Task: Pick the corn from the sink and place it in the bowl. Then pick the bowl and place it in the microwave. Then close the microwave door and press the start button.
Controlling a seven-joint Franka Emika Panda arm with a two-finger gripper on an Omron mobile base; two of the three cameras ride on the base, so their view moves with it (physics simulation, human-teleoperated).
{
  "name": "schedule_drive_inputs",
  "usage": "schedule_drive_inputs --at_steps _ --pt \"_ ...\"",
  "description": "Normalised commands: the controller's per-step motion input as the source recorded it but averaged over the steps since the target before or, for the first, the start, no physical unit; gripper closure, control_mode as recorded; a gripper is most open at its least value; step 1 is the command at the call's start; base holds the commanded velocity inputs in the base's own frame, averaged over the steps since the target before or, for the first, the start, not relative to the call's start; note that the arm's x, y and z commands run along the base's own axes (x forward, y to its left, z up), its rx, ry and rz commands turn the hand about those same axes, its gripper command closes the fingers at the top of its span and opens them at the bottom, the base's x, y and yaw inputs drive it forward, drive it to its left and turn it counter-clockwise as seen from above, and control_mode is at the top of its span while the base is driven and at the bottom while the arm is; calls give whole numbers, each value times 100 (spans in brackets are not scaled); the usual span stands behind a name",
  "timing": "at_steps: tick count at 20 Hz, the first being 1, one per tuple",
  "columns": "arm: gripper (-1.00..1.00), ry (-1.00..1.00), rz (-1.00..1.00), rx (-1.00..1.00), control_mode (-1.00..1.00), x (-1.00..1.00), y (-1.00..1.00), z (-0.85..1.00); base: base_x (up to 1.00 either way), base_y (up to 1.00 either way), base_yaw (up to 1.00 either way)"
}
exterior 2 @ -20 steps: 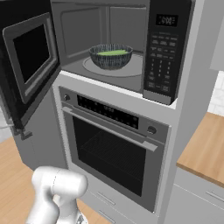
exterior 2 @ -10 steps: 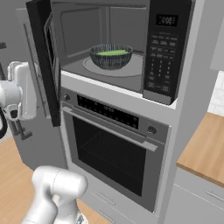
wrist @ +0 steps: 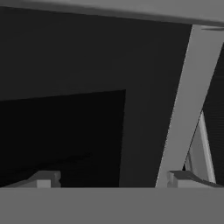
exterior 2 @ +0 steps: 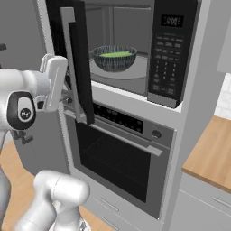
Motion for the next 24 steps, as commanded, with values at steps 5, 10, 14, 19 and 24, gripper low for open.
schedule_drive_inputs --at_steps 5,10,14,19,24 --pt "-100 1 0 9 -100 68 -48 0 0 0 0" --pt "-100 4 0 7 -100 76 -47 0 0 0 0" --pt "-100 3 0 5 -100 66 -42 0 0 0 0" --pt "-100 5 0 1 -100 57 -26 0 0 0 0" --pt "-100 6 0 0 -100 66 -17 0 0 0 0"
